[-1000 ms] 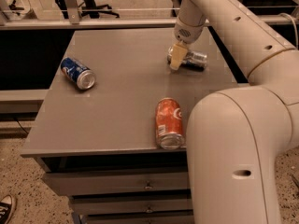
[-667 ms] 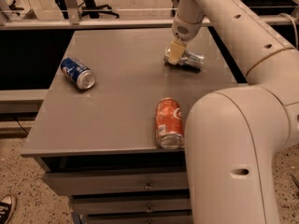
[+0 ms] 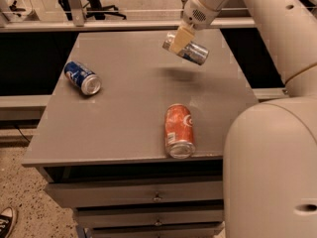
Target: Place redbull can upright
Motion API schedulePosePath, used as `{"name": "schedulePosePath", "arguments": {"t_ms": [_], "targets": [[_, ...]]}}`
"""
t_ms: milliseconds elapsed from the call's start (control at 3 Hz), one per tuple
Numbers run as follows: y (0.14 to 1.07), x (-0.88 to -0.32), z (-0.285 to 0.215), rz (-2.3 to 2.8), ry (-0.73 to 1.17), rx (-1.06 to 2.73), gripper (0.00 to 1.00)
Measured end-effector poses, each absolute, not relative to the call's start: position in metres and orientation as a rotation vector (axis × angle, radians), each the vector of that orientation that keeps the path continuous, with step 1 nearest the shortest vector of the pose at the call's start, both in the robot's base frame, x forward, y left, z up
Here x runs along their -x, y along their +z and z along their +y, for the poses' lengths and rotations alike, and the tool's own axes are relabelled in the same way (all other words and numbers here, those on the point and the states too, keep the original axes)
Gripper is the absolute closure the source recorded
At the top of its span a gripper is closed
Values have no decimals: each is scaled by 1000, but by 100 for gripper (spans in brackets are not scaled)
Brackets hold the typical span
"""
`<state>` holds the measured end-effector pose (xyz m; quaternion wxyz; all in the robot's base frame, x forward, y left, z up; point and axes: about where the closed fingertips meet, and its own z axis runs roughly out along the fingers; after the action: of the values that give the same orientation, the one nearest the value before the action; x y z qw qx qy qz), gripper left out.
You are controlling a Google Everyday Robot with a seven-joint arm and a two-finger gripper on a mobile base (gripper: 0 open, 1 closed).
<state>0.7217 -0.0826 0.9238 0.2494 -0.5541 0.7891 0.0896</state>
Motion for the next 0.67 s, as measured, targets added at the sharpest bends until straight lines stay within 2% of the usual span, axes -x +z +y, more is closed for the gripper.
{"name": "schedulePosePath", "arguments": {"t_ms": [667], "targets": [[969, -695, -87, 1726, 691, 1264, 100]]}}
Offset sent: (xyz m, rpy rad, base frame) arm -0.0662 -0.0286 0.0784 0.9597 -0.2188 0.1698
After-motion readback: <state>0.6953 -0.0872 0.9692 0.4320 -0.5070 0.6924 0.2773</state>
